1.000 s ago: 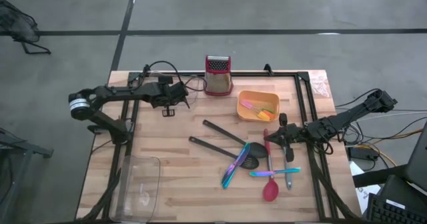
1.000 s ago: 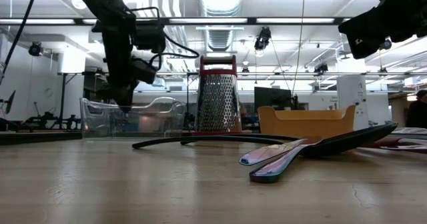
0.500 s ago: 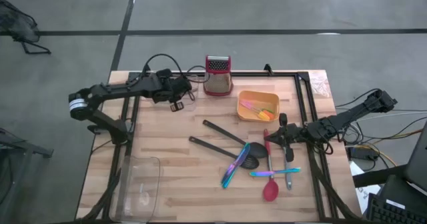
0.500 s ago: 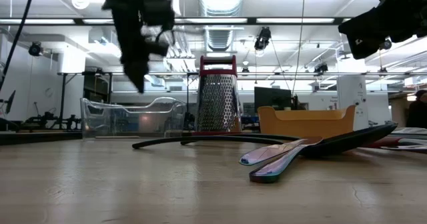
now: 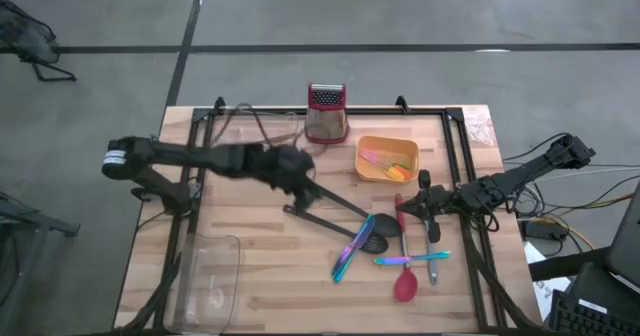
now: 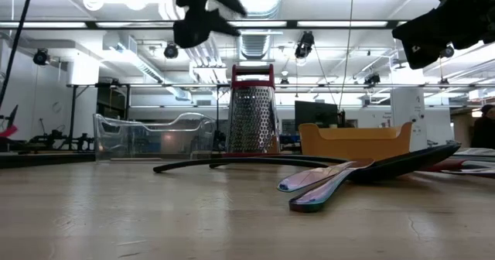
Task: Pick & Place Kitchen Items
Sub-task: Put the blue knife into the top transparent bin
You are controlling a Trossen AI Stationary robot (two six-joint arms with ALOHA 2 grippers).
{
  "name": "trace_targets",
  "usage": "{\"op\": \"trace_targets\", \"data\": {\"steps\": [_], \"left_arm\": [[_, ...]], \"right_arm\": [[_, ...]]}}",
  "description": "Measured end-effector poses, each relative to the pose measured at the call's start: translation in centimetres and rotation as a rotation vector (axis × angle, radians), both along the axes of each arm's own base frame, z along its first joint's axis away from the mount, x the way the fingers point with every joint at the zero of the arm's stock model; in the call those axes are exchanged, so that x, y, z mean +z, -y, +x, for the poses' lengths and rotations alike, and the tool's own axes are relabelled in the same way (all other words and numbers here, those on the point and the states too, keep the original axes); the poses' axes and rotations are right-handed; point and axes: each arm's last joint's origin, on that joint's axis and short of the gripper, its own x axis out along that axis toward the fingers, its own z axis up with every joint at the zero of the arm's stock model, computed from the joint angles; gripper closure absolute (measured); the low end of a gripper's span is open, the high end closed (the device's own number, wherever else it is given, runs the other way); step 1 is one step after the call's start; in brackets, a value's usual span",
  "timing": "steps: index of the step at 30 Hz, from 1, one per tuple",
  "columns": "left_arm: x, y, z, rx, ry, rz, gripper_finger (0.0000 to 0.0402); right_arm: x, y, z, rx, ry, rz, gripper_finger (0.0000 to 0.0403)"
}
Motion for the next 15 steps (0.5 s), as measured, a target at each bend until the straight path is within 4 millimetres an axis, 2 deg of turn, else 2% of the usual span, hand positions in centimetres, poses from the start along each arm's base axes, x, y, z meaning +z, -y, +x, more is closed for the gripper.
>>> {"op": "trace_targets", "data": {"steps": [3,5,11,15], "left_arm": [[-1.4,2.3,0.8,-0.035,0.073,-0.068,0.0237],[-3.1,3.3,1.1,-0.026,0.070,-0.112,0.0238],[-8.8,5.3,2.7,-0.002,0.056,-0.211,0.0238],[-12.1,6.2,4.3,-0.058,0.062,-0.315,0.0238]], "right_arm": [[0.0,0.0,0.0,0.000,0.000,-0.001,0.0394],[0.0,0.0,0.0,0.000,0.000,-0.002,0.0394],[0.0,0.0,0.0,0.001,0.002,-0.004,0.0394],[0.1,0.0,0.0,0.001,0.006,-0.007,0.0394]]}}
